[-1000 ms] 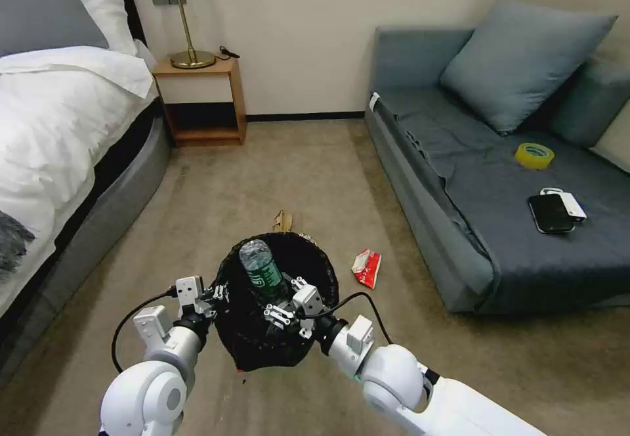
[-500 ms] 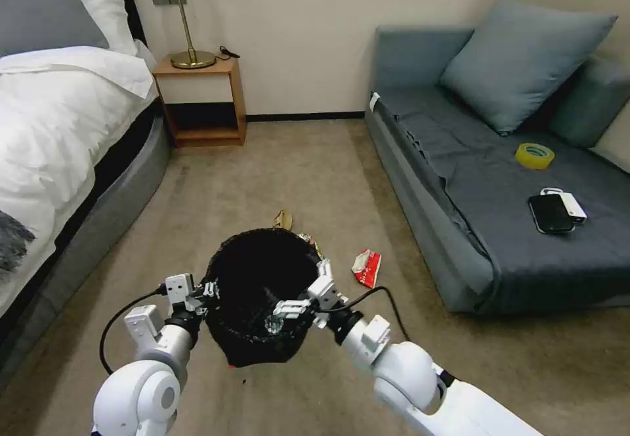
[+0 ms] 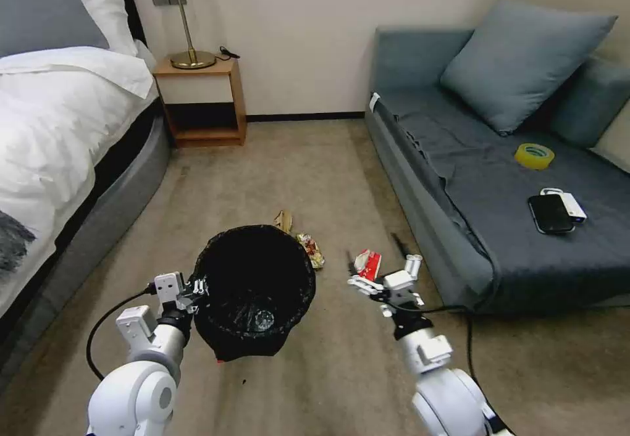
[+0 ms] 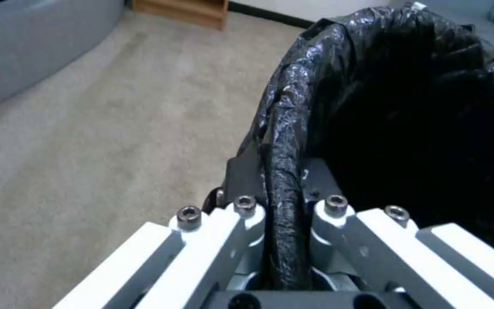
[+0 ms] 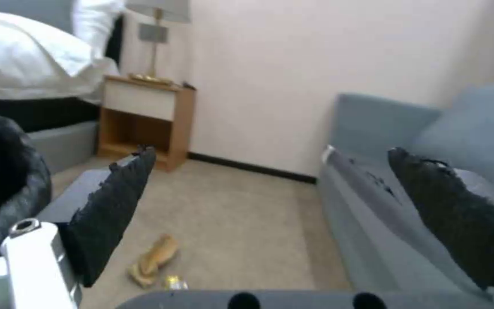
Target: Pick up the trash bin, then pick up the garbage on the floor and place it into the trash bin.
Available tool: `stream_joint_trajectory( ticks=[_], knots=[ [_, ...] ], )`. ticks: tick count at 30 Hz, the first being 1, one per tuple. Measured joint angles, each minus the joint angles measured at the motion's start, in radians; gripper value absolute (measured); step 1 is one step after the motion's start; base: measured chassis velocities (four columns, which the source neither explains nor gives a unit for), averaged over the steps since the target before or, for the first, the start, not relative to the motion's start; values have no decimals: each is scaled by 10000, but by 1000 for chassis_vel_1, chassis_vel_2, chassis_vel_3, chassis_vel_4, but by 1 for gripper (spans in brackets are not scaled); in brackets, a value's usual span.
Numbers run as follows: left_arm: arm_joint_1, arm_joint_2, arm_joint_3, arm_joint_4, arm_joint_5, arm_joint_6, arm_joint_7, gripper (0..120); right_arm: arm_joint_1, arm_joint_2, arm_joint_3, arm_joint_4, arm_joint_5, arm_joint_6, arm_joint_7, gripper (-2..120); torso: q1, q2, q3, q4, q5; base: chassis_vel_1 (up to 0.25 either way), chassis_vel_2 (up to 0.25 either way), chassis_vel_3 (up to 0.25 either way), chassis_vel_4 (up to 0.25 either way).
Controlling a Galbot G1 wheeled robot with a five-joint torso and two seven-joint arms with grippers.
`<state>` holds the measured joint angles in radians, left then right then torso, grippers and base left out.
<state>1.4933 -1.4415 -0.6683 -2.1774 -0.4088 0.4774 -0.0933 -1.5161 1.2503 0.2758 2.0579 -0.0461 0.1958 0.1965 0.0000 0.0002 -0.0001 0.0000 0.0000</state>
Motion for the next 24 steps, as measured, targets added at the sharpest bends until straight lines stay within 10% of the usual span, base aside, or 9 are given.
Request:
stream_joint_trajectory(
  ticks=[24],
  knots=[
    [-203, 64, -448, 168, -238, 13, -53, 5, -1617, 847, 499, 87, -1330, 499, -326, 100, 0, -1, 0, 1, 0, 0, 0, 0, 0]
  ],
)
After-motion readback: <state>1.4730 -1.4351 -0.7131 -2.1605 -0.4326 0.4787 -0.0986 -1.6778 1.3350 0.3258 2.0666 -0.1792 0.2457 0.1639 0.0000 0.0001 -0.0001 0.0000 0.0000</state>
